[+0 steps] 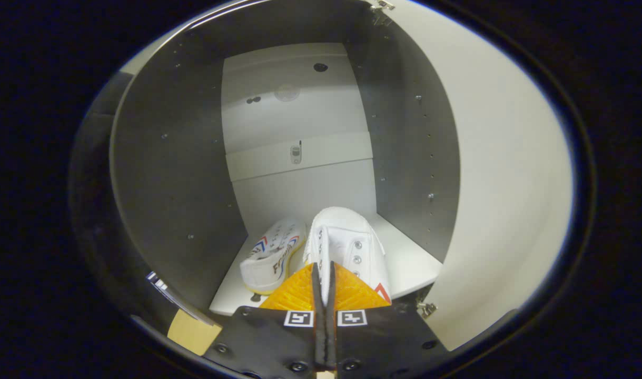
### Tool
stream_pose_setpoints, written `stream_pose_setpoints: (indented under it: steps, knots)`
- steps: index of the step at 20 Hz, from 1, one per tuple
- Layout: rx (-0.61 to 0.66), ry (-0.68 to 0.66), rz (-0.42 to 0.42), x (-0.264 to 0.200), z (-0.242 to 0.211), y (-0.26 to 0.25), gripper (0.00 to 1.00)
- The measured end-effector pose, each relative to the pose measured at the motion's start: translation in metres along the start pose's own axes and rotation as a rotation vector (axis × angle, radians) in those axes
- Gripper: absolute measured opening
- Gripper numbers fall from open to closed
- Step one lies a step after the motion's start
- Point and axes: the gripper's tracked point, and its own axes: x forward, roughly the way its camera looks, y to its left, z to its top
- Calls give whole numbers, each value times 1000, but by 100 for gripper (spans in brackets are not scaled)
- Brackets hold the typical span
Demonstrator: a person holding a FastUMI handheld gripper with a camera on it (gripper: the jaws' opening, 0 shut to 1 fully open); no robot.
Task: Open the shoe cabinet door, grab the shoes and put them into the shoe cabinet, then close the shoe cabinet door.
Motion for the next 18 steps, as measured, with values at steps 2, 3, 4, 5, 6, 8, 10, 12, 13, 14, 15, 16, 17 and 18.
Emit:
stream_pose_setpoints:
  steps: [2, 3, 4, 5, 6, 8, 10, 12, 13, 14, 15, 16, 17, 18]
  knots:
    - [-8, 1, 6, 27, 11, -2, 2]
    - [-12, 3, 8, 40, 16, -4, 2]
    - [-24, 7, 2, 50, 19, -6, 2]
    - [-32, 12, 1, 59, 21, -8, 2]
    - [-39, 13, 0, 69, 23, -10, 2]
    - [-58, 17, -1, 86, 28, -11, 2]
    - [-83, 26, 1, 103, 29, -12, 2]
    - [-101, 42, 13, 120, 28, -9, 2]
    - [-109, 51, 17, 128, 27, -7, 2]
    - [-118, 59, 19, 136, 25, -6, 2]
    - [-126, 68, 24, 143, 23, -4, 2]
    - [-135, 75, 28, 149, 21, -2, 2]
    - [-142, 91, 43, 154, 16, 2, 2]
    - [-152, 100, 49, 157, 11, 4, 2]
